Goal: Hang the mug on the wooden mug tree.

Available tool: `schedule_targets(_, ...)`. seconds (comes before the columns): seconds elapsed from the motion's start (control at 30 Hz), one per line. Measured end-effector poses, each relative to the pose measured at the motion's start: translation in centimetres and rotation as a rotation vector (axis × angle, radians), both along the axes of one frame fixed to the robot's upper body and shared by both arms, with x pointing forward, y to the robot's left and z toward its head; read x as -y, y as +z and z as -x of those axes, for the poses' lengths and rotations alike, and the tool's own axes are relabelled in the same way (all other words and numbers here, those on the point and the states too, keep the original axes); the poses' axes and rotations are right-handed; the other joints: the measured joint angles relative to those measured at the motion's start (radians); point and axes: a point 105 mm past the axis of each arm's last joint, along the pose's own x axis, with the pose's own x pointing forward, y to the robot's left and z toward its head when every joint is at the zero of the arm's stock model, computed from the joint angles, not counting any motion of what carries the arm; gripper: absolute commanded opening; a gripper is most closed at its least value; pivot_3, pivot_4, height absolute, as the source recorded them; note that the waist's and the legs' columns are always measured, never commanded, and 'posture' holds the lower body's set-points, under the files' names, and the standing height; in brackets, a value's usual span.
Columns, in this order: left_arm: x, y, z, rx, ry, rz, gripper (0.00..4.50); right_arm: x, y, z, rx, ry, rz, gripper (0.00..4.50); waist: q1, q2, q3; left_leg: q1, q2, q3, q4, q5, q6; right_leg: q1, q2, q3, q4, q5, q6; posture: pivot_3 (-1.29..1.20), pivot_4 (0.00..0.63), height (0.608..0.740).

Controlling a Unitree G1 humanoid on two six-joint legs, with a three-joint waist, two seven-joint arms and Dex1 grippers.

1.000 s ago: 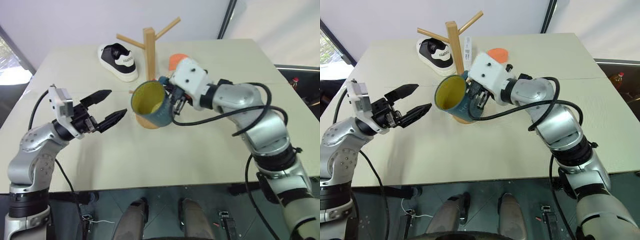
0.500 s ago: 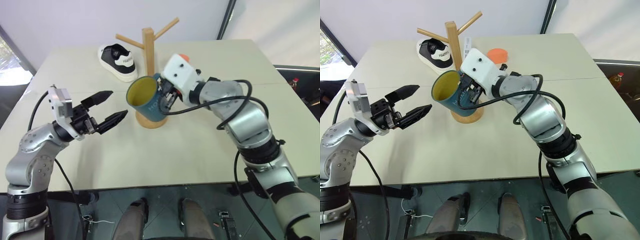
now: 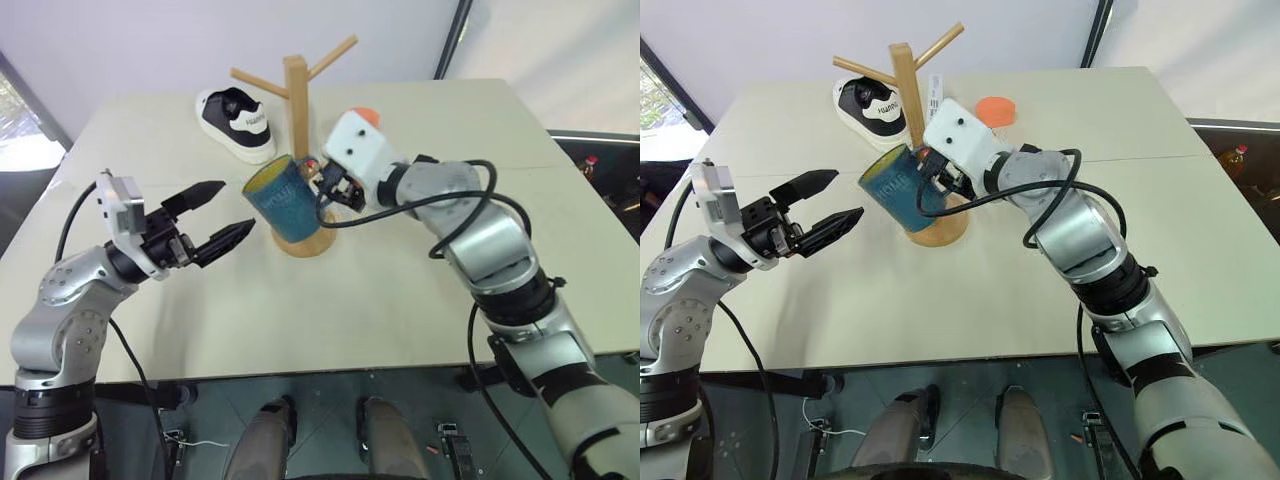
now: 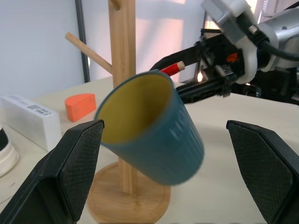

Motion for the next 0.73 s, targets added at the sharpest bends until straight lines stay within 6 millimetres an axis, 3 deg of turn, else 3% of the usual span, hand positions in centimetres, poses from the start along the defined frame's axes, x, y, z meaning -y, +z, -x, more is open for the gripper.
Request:
schedule_targets(0.13, -0.1, 0.0, -0.2, -0.004, 0.019, 0.004, 4.5, 2.4, 1.5, 0.3, 0.069, -0.013, -0.032, 2.95, 0.001, -0.001, 0.0, 0.0, 0.0, 0.0, 0.0, 0.0, 0.0, 0.0, 0.0, 0.0, 0.0, 0.0, 0.0, 0.0, 0.15, 0.74)
schedule_targets(0.23, -1.0, -0.3, -0.9, -0.019, 0.085, 0.024, 4.5, 4.9, 0.9, 0.9, 0.052, 0.007, -0.154, 2.95, 0.002, -0.001, -0.001, 0.0, 0.0, 0.0, 0.0, 0.0, 0.0, 0.001, 0.0, 0.0, 0.0, 0.0, 0.0, 0.0, 0.15, 0.74)
schedule_targets(0.4, -4.6, -4.0, -2.8, -0.118, 0.327, 0.065, 4.5, 9.0, -3.7, 2.3, -0.075, 0.0, -0.422, 2.95, -0.002, -0.002, -0.001, 0.002, 0.0, 0.001, 0.0, 0.0, 0.0, 0.002, 0.0, 0.001, 0.0, 0.0, 0.001, 0.0, 0.15, 0.74)
schedule_targets(0.63, -7.6, -8.8, -3.2, -0.226, 0.545, 0.067, 4.5, 11.3, -11.3, 1.6, -0.185, -0.131, -0.605, 2.95, -0.002, -0.002, -0.001, 0.006, 0.002, 0.001, 0.0, 0.0, 0.0, 0.005, 0.001, 0.001, 0.001, 0.0, -0.001, 0.0, 0.15, 0.74)
schedule_targets(0.73, -8.5, -10.2, -3.1, -0.254, 0.597, 0.05, 4.5, 11.8, -12.4, 1.2, -0.183, -0.161, -0.637, 2.95, 0.0, -0.002, -0.001, 0.006, 0.002, 0.001, 0.0, 0.0, 0.0, 0.005, 0.001, 0.001, 0.001, 0.0, -0.001, 0.0, 0.15, 0.74)
